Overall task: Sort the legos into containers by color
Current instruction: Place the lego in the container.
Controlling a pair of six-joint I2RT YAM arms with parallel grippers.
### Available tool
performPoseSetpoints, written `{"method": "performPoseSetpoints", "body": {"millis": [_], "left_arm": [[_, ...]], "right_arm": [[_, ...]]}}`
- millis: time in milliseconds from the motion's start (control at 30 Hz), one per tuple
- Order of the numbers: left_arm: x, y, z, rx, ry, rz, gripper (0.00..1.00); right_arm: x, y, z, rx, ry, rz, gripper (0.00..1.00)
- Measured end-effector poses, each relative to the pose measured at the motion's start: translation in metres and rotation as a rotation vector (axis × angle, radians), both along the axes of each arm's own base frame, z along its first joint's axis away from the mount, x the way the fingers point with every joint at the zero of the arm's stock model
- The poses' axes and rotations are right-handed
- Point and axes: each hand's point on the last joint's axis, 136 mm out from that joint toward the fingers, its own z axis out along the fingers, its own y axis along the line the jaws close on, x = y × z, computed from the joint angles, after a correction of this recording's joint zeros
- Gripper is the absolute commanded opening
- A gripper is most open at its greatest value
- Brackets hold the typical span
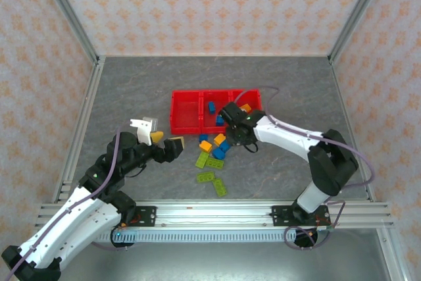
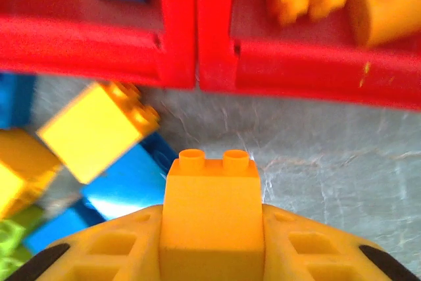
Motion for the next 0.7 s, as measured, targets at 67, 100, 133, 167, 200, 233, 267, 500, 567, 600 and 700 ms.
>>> {"method": "performPoseSetpoints", "body": {"millis": [67,100,133,167,200,233,267,500,567,600,700], "left_arm": [[0.0,0.0,0.0,0.0,0.0,0.001,0.99],[0.0,0.0,0.0,0.0,-0.001,0.001,0.99],[0.0,0.0,0.0,0.001,-0.001,0.002,0.99],[0.0,0.001,0.0,0.001,-0.001,0.004,0.99],[0.0,0.001,0.0,0.001,-0.001,0.004,0.99],[0.0,0.001,0.0,0.002,-0.001,0.005,0.99],[0.001,0.001,0.0,0.003,-0.002,0.007,0.99],[0.001,0.001,0.0,0.005,-0.004,0.009,0.99],[0.001,0.002,0.0,0.006,-0.006,0.014,0.99],[0.001,0.002,0.001,0.005,-0.009,0.016,0.99],[0.001,0.004,0.002,0.004,-0.015,0.023,0.99]], "right_arm": [[0.012,0.003,0.026,0.016,-0.065,-0.003,0.37],[0.017,0.004,0.035,0.021,-0.09,-0.002,0.37],[0.025,0.004,0.046,0.024,-0.117,-0.004,0.37],[0.032,0.003,0.054,0.027,-0.138,-0.007,0.37],[0.04,0.0,0.06,0.024,-0.156,-0.012,0.37],[0.049,-0.003,0.067,0.019,-0.174,-0.019,0.37],[0.061,-0.007,0.072,0.011,-0.19,-0.029,0.37],[0.129,-0.02,0.057,-0.09,-0.195,-0.048,0.37],[0.141,-0.026,0.038,-0.124,-0.162,-0.045,0.37],[0.145,-0.028,0.03,-0.137,-0.149,-0.043,0.37],[0.152,-0.037,0.009,-0.183,-0.114,-0.044,0.37]]}}
